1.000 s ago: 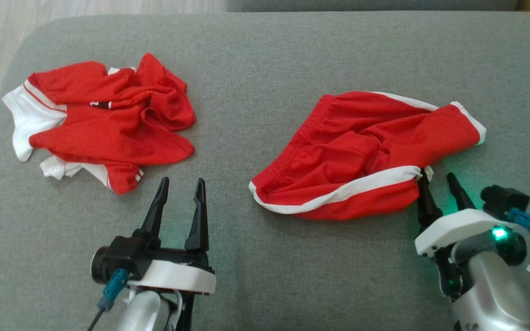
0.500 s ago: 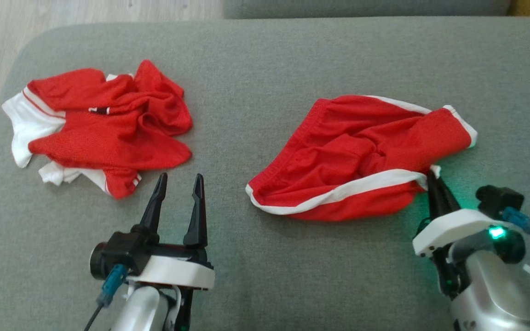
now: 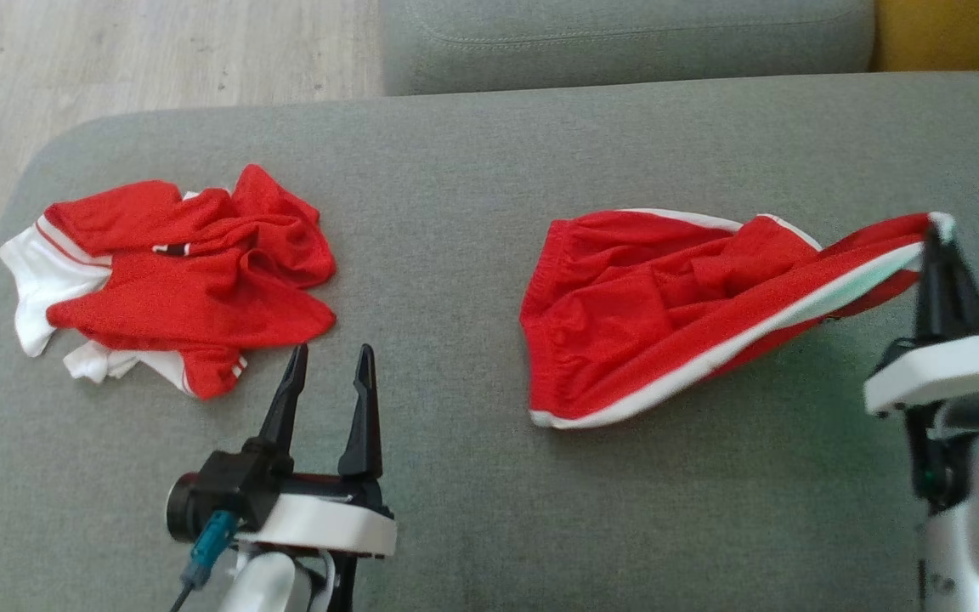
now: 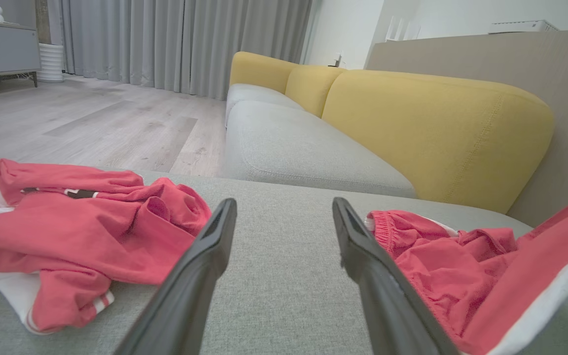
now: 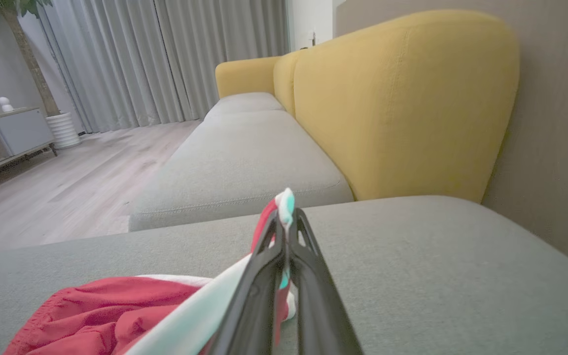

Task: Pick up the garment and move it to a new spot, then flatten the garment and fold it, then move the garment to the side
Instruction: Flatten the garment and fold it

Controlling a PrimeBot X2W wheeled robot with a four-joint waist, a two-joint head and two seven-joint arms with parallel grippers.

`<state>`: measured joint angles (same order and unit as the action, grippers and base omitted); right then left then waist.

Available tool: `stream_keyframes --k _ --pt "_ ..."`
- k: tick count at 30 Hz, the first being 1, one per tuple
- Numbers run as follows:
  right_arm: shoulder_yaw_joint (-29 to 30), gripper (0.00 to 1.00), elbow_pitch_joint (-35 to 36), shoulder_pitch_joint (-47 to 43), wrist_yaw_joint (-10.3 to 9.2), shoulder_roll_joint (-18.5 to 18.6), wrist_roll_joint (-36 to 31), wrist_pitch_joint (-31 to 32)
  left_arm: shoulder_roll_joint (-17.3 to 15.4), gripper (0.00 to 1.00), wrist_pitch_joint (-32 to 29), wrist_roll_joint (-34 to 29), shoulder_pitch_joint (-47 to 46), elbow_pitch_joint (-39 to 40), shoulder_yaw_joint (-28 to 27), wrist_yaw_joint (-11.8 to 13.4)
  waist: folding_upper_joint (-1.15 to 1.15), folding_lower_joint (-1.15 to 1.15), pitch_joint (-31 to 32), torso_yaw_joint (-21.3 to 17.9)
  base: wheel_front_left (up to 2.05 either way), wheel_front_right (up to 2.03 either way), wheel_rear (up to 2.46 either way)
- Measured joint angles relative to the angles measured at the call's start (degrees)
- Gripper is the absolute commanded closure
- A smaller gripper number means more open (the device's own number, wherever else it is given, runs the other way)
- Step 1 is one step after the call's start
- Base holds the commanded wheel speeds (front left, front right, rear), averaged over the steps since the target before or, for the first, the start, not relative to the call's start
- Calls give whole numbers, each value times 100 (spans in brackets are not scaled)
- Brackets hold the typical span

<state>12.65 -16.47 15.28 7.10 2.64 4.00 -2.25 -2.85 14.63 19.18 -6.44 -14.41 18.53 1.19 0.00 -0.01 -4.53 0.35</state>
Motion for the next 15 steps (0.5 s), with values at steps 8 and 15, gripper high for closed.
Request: stream_keyframes --k 8,15 --pt "504 100 1024 -593 0 -11 -205 214 -1 0 0 1 1 9 -10 33 0 0 -2 -125 0 0 0" --pt "995 0 925 -1027 0 -25 -335 649 0 0 0 0 -1 32 -16 24 0 0 -69 -267 0 0 0"
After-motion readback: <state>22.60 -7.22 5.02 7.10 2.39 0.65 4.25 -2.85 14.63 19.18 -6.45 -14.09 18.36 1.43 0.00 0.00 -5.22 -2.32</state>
